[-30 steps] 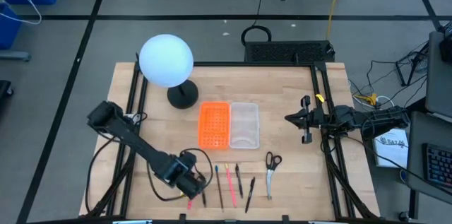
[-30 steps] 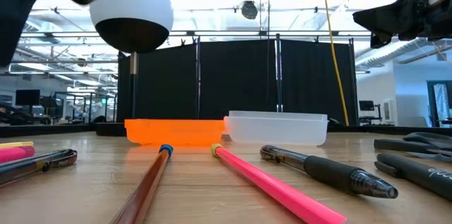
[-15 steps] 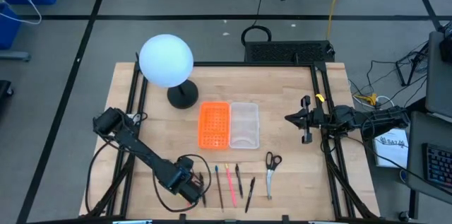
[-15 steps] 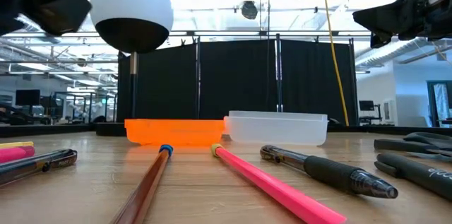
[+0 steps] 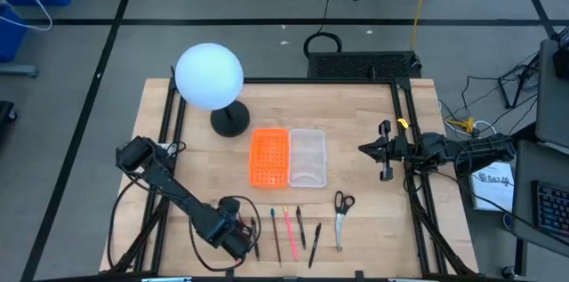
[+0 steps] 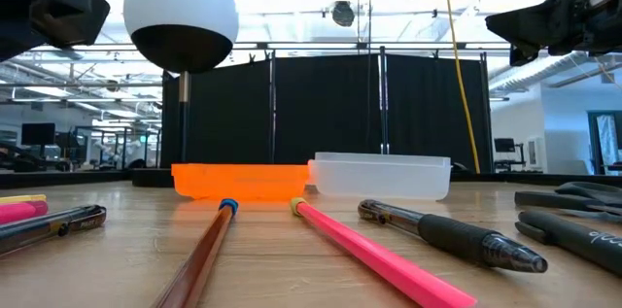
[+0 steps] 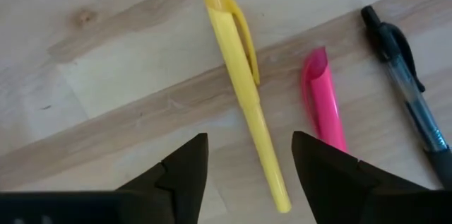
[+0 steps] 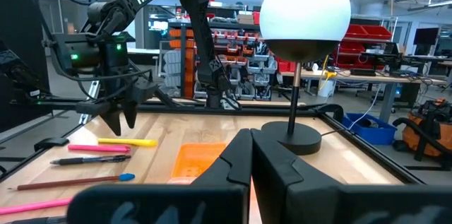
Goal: Pick & place school supplies into a supply box
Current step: Put the yellow pen into the orange supply box
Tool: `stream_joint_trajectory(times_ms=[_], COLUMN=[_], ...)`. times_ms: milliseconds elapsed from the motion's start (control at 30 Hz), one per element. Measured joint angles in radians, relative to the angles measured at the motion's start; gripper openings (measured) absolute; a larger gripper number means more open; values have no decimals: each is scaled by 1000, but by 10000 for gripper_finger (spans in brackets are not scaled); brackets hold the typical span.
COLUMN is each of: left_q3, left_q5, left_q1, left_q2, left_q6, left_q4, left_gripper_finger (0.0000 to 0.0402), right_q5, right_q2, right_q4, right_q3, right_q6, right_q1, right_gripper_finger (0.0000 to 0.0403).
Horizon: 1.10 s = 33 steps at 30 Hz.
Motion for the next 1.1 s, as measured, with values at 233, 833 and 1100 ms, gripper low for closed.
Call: stream_joint_trajectory(times_ms=[233,833,1100], left_q3=[-1,4,3], left_q5=[-9,49,27], left_q1=[11,43,54], left_q2=[17,126,129], left_q6=[-9,77,70], left_q4=[0,53,81], left_gripper_finger=[214,203,70], right_q5=[0,1,1], right_q2=[0,6,6], right_q4=[0,0,0], right_q3=[0,0,0], right_q6=[0,0,0], right_q1=[0,0,0], right_gripper_finger=[0,0,0])
